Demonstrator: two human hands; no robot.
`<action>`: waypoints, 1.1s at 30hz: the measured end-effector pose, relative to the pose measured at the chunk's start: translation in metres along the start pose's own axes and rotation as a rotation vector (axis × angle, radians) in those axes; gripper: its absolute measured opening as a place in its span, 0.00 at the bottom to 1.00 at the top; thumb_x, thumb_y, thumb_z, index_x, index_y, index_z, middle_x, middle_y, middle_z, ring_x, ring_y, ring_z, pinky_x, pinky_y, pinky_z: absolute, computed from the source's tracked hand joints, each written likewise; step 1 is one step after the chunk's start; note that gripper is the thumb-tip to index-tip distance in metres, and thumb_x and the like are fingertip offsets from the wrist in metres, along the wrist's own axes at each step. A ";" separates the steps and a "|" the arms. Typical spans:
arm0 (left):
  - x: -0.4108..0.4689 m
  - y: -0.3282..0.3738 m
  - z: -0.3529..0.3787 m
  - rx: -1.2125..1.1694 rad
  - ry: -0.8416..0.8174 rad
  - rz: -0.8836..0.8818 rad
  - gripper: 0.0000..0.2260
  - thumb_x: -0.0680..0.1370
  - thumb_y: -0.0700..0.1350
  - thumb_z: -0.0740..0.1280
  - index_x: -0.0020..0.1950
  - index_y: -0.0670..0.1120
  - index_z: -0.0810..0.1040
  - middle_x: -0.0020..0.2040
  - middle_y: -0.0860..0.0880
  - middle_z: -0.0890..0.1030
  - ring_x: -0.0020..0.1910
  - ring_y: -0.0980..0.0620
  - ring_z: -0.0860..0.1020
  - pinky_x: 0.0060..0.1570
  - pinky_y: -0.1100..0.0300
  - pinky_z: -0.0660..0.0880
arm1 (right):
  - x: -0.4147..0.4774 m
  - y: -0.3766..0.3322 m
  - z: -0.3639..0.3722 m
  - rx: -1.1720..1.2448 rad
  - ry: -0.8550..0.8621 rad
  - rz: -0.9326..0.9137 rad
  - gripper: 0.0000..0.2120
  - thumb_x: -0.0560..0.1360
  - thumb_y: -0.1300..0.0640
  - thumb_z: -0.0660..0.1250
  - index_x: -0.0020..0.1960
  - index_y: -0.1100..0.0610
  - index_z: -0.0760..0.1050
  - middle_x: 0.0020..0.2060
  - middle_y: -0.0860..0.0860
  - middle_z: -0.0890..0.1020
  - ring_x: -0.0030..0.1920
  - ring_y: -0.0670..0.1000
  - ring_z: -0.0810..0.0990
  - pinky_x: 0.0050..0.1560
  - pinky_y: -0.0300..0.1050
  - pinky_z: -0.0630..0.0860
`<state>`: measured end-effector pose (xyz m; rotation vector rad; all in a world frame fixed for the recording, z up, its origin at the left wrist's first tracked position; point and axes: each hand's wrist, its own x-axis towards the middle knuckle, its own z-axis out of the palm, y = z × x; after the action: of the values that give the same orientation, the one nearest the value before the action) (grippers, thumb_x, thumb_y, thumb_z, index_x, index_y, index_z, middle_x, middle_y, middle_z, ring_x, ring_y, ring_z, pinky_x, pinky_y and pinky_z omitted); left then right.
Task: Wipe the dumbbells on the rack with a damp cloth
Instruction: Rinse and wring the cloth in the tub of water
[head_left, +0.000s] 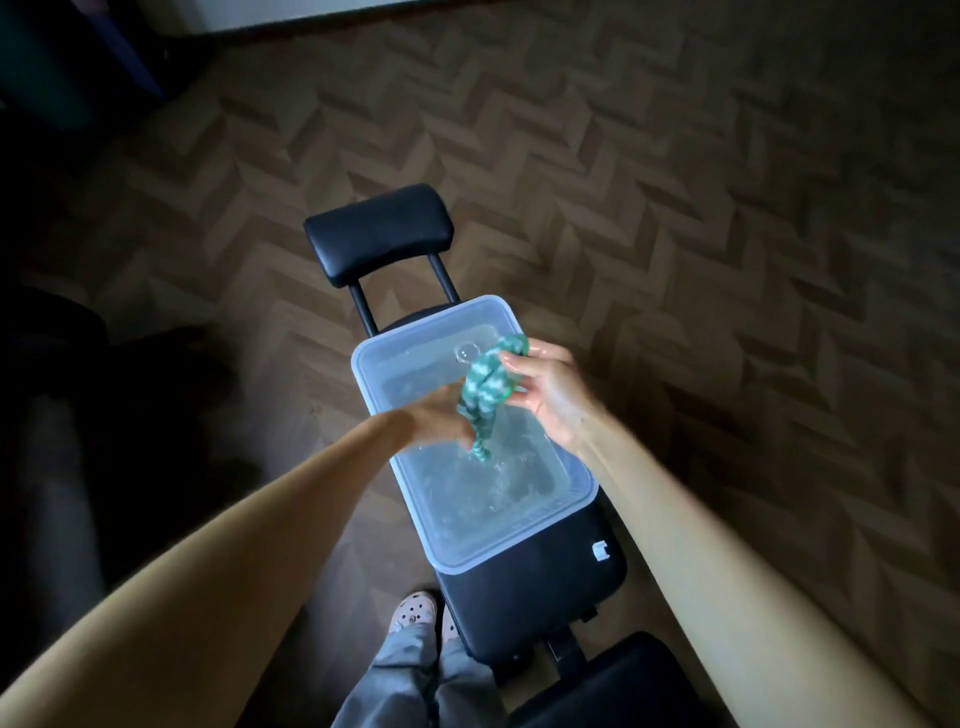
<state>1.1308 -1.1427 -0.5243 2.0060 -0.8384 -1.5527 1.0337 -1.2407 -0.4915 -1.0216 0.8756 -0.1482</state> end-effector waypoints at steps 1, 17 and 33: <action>0.001 -0.004 0.004 -0.011 0.006 0.006 0.23 0.70 0.30 0.68 0.62 0.44 0.71 0.51 0.48 0.76 0.51 0.50 0.74 0.51 0.61 0.71 | -0.003 -0.004 0.001 0.051 0.001 -0.010 0.10 0.76 0.69 0.59 0.40 0.59 0.74 0.31 0.51 0.80 0.34 0.48 0.78 0.37 0.41 0.77; 0.006 -0.012 0.016 -0.772 0.271 -0.016 0.13 0.73 0.29 0.53 0.41 0.44 0.72 0.39 0.44 0.76 0.43 0.46 0.76 0.45 0.55 0.76 | 0.002 0.067 -0.010 0.199 0.369 0.406 0.14 0.77 0.68 0.53 0.61 0.60 0.68 0.56 0.60 0.75 0.52 0.59 0.77 0.44 0.51 0.77; 0.048 -0.023 0.053 -0.322 0.620 -0.062 0.09 0.81 0.47 0.55 0.46 0.44 0.69 0.50 0.41 0.76 0.47 0.45 0.69 0.44 0.58 0.60 | 0.046 0.102 0.021 -0.213 0.400 0.191 0.18 0.78 0.42 0.52 0.45 0.49 0.77 0.50 0.51 0.83 0.53 0.54 0.79 0.54 0.54 0.77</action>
<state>1.0918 -1.1604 -0.5862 2.0911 -0.2634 -0.9176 1.0505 -1.1939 -0.5935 -1.1179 1.3707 -0.0999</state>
